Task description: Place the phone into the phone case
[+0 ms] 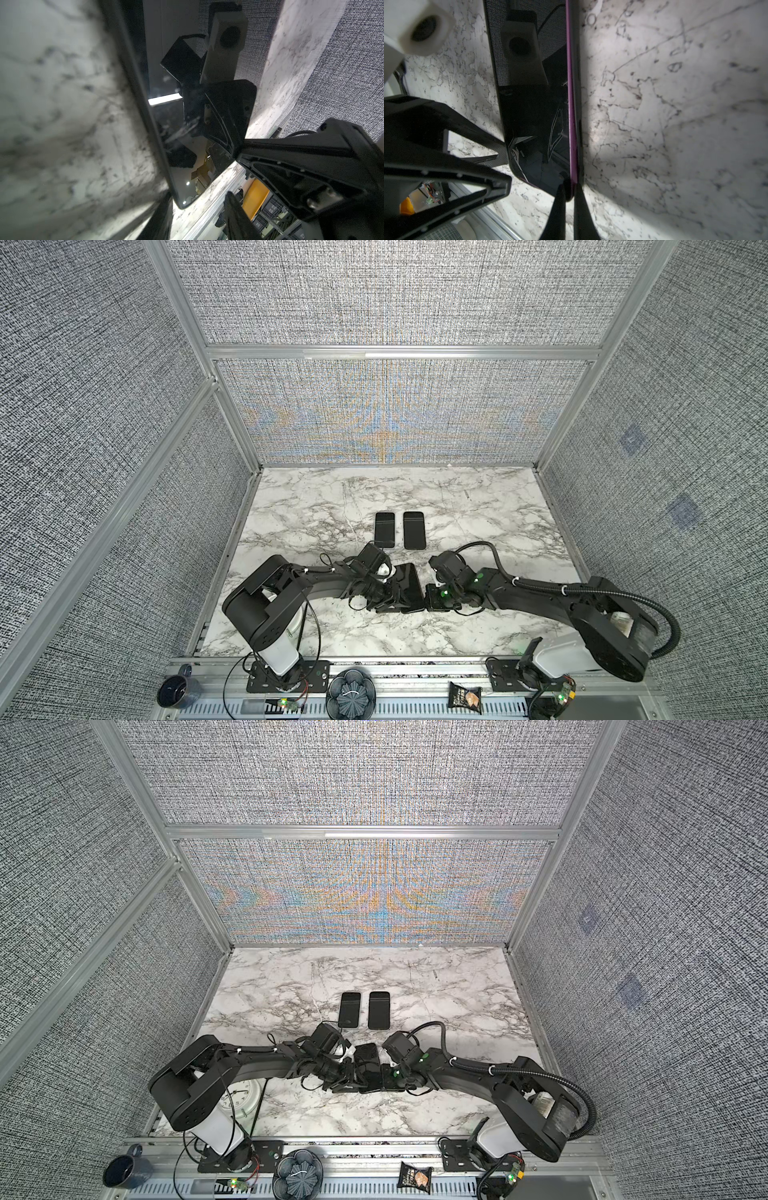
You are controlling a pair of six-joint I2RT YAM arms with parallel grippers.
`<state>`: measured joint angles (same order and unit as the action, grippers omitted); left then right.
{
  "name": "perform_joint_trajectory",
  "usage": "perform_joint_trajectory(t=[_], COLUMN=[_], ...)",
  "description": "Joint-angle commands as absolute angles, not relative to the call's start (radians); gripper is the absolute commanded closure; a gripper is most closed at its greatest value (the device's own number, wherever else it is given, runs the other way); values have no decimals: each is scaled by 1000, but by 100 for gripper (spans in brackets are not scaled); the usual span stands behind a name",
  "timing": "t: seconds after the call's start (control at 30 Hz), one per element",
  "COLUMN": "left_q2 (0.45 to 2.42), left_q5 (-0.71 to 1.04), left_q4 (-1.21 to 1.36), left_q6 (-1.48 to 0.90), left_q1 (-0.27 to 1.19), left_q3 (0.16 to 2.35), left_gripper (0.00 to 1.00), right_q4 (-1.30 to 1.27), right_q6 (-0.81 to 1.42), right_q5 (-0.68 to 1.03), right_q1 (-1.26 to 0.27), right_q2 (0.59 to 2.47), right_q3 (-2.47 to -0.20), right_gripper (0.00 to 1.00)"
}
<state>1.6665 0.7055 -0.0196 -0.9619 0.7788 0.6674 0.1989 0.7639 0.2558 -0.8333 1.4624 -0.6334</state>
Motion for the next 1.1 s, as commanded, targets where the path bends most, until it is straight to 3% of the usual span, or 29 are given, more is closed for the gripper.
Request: perform_joint_trajectory(t=[0.0, 0.37, 0.6, 0.77, 1.07], left_q2=[1686, 1666, 1636, 1599, 1650], left_q5=[583, 557, 500, 448, 475], left_q4=[-64, -109, -193, -275, -168], left_q6=[-951, -951, -940, -920, -959], left_q1=[782, 782, 782, 782, 782], left_q3=[660, 654, 683, 704, 722], left_gripper=[56, 56, 55, 53, 56], right_q4=[186, 349, 344, 337, 282], right_q6=[752, 708, 698, 691, 694], right_q5=[264, 168, 178, 188, 225], right_q1=[-844, -842, -841, -829, -824], right_q2=[1511, 1378, 1401, 1406, 1449], right_q3=[-607, -666, -682, -700, -694], right_gripper=[93, 88, 80, 79, 80])
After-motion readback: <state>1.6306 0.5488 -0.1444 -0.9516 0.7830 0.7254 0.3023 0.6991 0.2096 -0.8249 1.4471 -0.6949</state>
